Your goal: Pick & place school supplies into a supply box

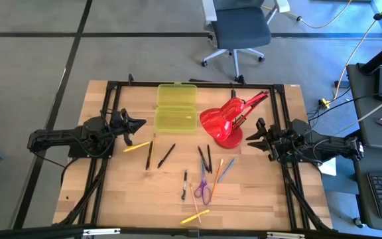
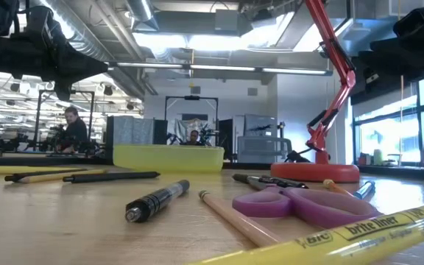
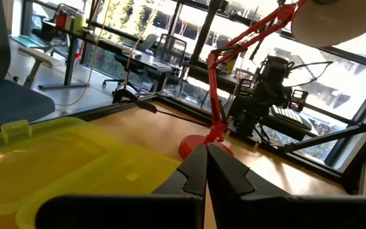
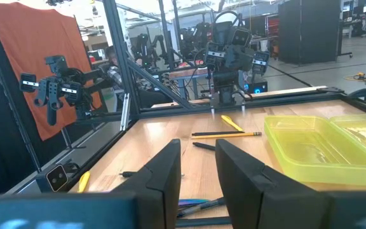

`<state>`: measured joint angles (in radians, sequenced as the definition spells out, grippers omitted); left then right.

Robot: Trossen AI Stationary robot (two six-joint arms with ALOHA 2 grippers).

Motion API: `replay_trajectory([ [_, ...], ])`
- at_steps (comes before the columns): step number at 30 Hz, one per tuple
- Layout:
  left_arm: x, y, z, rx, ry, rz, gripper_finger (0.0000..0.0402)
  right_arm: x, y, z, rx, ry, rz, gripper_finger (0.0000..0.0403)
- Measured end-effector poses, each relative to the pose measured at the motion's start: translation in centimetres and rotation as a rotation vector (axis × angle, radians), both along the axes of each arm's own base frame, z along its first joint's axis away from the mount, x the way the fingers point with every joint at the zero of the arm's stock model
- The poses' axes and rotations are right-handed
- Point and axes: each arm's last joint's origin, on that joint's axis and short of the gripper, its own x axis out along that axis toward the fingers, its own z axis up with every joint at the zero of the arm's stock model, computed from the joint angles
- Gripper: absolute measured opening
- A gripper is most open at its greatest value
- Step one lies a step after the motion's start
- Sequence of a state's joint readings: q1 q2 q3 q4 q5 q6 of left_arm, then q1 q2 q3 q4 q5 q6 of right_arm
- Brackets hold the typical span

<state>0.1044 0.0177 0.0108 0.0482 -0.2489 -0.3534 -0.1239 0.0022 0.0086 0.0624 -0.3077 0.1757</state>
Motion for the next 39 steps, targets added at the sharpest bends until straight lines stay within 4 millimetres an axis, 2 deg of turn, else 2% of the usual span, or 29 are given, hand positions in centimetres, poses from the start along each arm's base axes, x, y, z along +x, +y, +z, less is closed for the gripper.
replay_trajectory([
  [39, -0.04, 0.12, 0.0, 0.015, 0.006, 0.041, 0.0004, 0.0, 0.0, 0.0, 0.0, 0.0, -0.001, 0.0103],
])
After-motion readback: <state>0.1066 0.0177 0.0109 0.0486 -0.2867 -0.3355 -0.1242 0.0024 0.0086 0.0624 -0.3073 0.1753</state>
